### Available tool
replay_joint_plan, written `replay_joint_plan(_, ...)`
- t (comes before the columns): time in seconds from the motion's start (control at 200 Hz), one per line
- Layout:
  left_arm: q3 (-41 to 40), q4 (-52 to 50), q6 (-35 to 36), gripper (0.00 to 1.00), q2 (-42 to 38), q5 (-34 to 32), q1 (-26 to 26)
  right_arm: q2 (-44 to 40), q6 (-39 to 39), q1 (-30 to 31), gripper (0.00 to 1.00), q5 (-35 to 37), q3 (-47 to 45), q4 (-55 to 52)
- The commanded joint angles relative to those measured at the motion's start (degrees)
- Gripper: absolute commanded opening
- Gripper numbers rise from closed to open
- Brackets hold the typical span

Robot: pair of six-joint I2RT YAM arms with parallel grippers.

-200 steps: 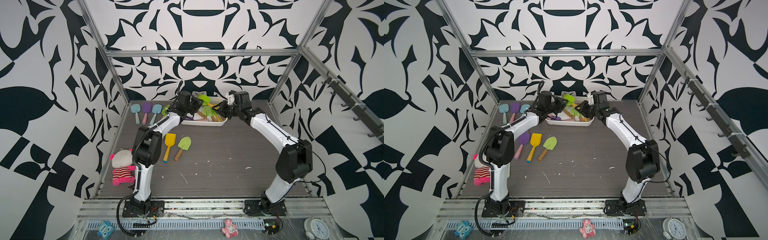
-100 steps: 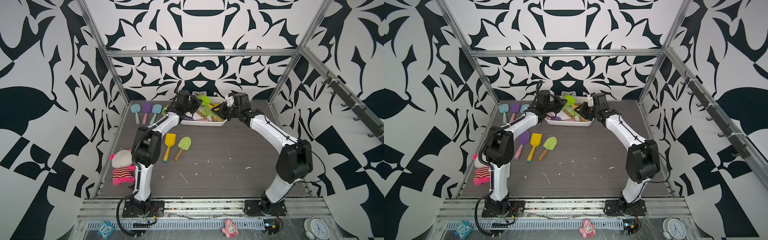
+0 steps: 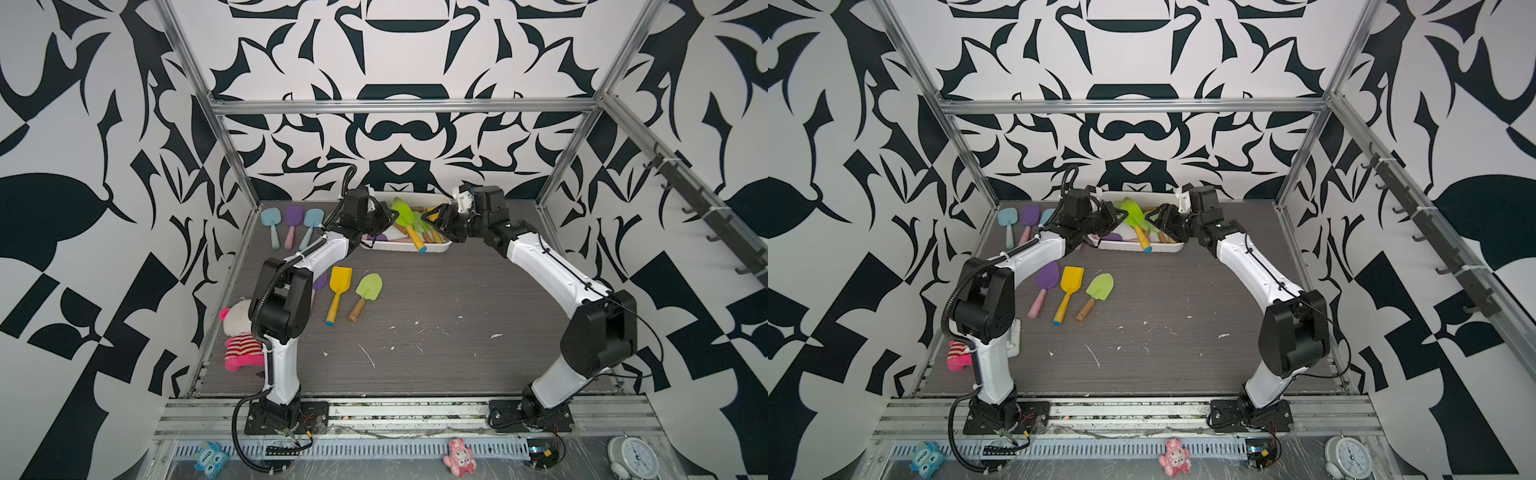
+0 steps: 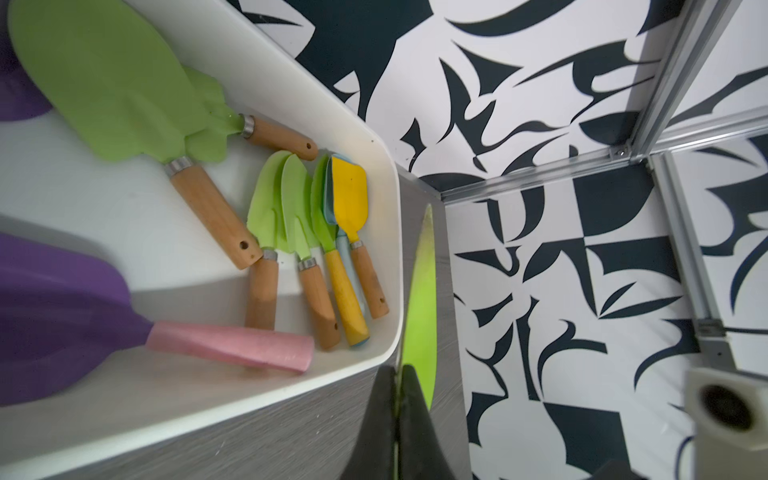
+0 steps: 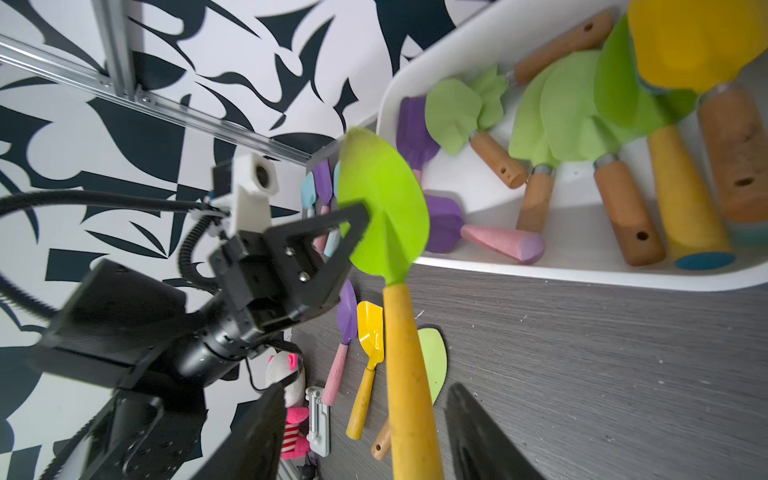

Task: Take the shovel out of the storage box
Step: Place the shovel at the center of the board.

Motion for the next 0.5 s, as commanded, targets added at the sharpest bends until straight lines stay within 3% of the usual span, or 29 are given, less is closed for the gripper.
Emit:
replay_joint_plan(0.0, -3.03, -1.43, 7.49, 0.0, -4.68, 4.92, 0.1, -3.98, -3.52, -1.81, 0.7, 1.3, -0.02, -1.59)
replay_joint_plan(0.24, -11.68, -7.64, 17.77, 0.0, -9.87, 11.63, -0.71, -6.6, -7.43, -6.61, 0.73, 0.7, -0.22, -6.22)
replay_joint_plan(0.355, -15.36, -13.34, 23.63, 0.0, -11.03, 12.01, -2.25, -7.58, -8.05, -8.38, 0.73, -0.12, -1.17, -6.54)
replay_joint_plan(0.495, -20.31, -14.43, 25.9, 0.0, -11.65, 10.69, -3.28, -7.65, -8.85, -9.07, 0.73, -0.75, -1.29, -7.49)
